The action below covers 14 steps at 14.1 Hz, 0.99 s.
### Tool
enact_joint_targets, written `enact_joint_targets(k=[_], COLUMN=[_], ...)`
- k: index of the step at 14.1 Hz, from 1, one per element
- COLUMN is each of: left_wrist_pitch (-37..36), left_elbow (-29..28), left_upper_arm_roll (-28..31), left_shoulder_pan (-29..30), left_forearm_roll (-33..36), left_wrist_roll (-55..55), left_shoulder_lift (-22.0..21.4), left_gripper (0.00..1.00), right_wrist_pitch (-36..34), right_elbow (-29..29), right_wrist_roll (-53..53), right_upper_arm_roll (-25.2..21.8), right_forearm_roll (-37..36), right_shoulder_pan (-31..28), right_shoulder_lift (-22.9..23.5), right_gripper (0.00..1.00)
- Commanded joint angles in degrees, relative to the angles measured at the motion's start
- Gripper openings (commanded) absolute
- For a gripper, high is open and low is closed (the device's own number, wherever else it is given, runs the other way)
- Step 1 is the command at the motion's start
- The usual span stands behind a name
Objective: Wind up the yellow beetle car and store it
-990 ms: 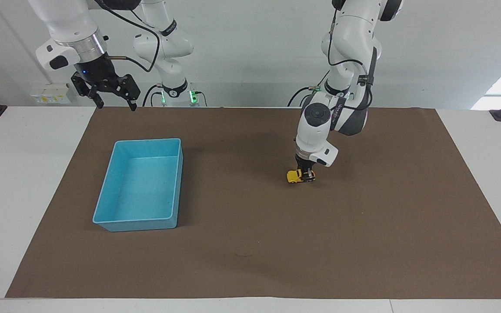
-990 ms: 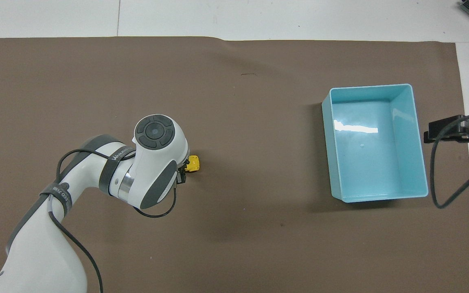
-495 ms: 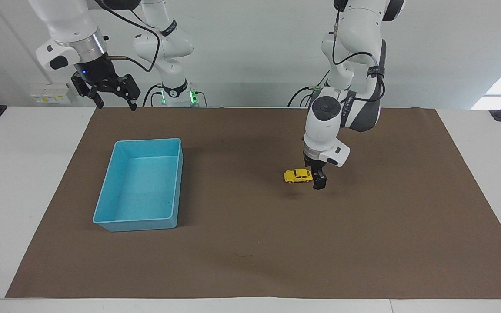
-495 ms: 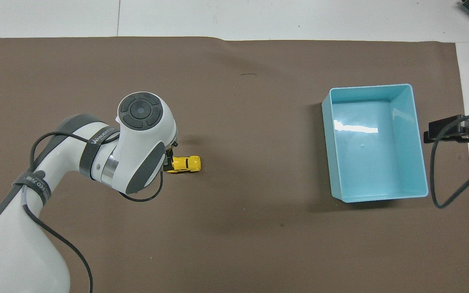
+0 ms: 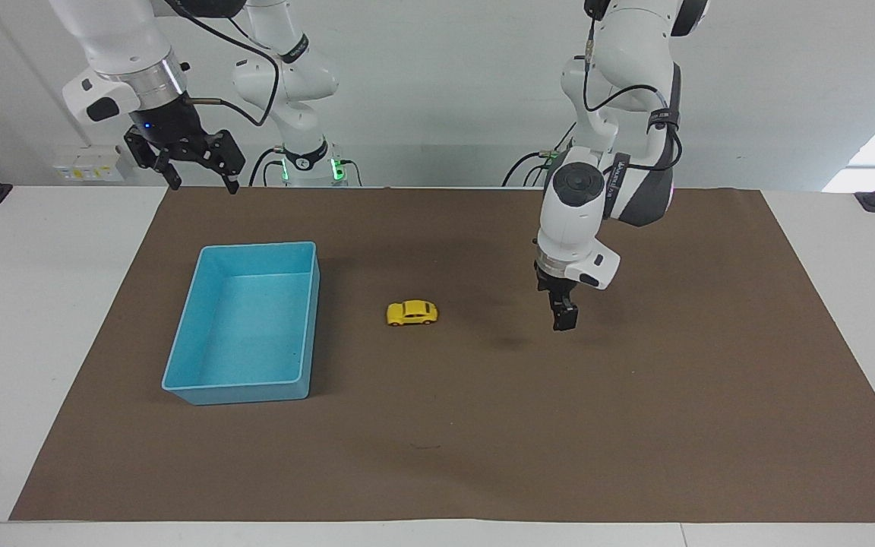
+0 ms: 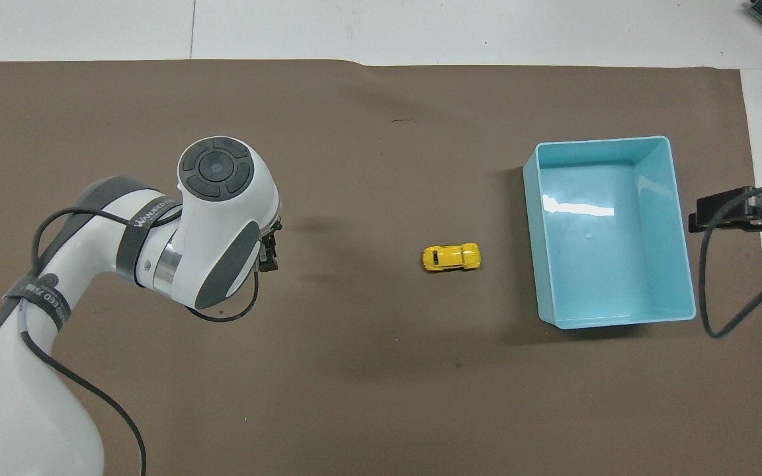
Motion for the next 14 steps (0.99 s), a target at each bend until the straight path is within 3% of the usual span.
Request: enact_joint_targets(k=[1,9,14], left_wrist_pitch=[-0.1,0.4,0.3], left_elbow=[0.5,4.7,4.7], left_upper_arm_roll=[-0.5,-0.5,-0.4], left_shoulder_pan=[1.5,7.2,9.4], left_forearm_roll=[1.0,0.5,-0.8], left_wrist_roll=[1.3,15.1,29.3], left_shoulder_lift=[0.1,-0.1,-2.8], left_gripper=[1.0,1.0,1.0], right_wrist_pitch=[-0.3,-0.3,-0.7], right_elbow=[0.4,0.4,0.4], right_wrist_roll=[-1.6,-1.6,-1.6], right_upper_arm_roll=[0.1,0.1,0.1], right_forearm_roll=[0.5,0.5,0.5], right_shoulder_pan=[-0.6,-0.7,-0.7], right_shoulder_lift=[0.1,0.1,0.0], right_gripper=[1.0,1.0,1.0])
